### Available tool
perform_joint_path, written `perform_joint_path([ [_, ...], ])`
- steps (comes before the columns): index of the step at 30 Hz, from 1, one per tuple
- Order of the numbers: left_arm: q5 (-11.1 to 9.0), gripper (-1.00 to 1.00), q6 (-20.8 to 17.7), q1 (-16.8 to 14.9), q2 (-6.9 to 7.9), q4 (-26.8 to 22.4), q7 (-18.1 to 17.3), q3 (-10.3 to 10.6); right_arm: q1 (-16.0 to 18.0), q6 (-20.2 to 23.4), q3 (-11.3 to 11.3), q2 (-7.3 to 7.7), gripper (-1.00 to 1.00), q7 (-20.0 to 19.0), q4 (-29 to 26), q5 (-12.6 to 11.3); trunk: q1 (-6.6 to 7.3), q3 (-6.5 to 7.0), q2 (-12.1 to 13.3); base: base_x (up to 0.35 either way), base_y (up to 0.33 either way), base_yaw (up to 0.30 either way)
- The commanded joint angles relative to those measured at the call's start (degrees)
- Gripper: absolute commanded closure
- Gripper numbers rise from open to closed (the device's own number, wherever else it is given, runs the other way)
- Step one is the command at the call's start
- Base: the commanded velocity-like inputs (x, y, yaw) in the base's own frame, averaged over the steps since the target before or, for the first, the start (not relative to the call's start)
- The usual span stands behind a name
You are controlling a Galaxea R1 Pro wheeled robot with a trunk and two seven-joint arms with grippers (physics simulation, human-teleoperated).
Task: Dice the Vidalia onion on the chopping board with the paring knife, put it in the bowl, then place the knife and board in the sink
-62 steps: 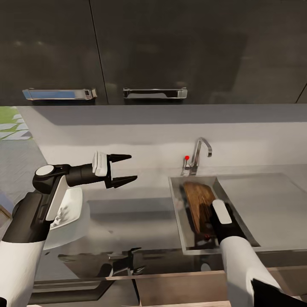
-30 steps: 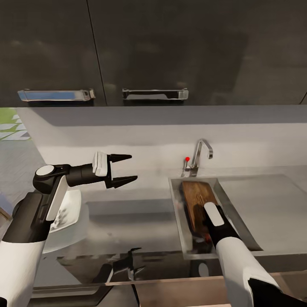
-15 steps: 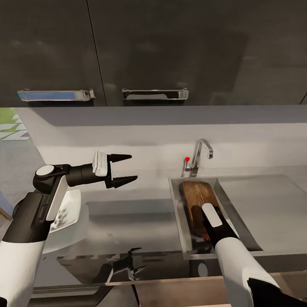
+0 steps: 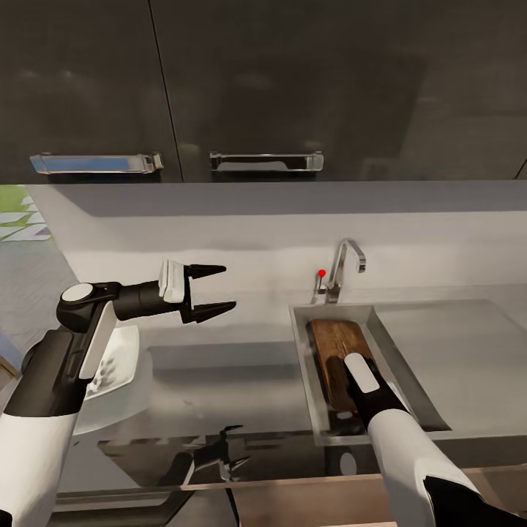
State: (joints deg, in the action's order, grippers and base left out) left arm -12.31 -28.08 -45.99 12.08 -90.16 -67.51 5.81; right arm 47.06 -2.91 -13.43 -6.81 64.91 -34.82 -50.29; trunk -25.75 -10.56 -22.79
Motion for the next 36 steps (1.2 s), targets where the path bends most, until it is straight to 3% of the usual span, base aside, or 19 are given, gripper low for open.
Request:
perform_joint_path([
  [1,-0.4,-1.00,-0.6,-0.1,0.05,0.0,0.0,0.1,0.1,-0.3,-0.2,-0.05,1.00,0.0,-0.1,-0.2,-0.04,-0.12,-0.1,0.000,0.000,0.000],
  [29,-0.4,-1.00,-0.6,-0.1,0.05,0.0,0.0,0.1,0.1,-0.3,0.0,-0.05,1.00,0.1,-0.1,-0.2,-0.04,-0.12,-0.1,0.000,0.000,0.000],
  [30,-0.4,-1.00,-0.6,-0.1,0.05,0.0,0.0,0.1,0.1,-0.3,0.0,-0.05,-1.00,0.1,-0.1,-0.2,-0.04,-0.12,-0.1,0.000,0.000,0.000],
  [36,-0.4,-1.00,-0.6,-0.1,0.05,0.0,0.0,0.1,0.1,-0.3,0.0,-0.05,-1.00,0.1,-0.1,-0.2,-0.04,-0.12,-0.1,0.000,0.000,0.000],
])
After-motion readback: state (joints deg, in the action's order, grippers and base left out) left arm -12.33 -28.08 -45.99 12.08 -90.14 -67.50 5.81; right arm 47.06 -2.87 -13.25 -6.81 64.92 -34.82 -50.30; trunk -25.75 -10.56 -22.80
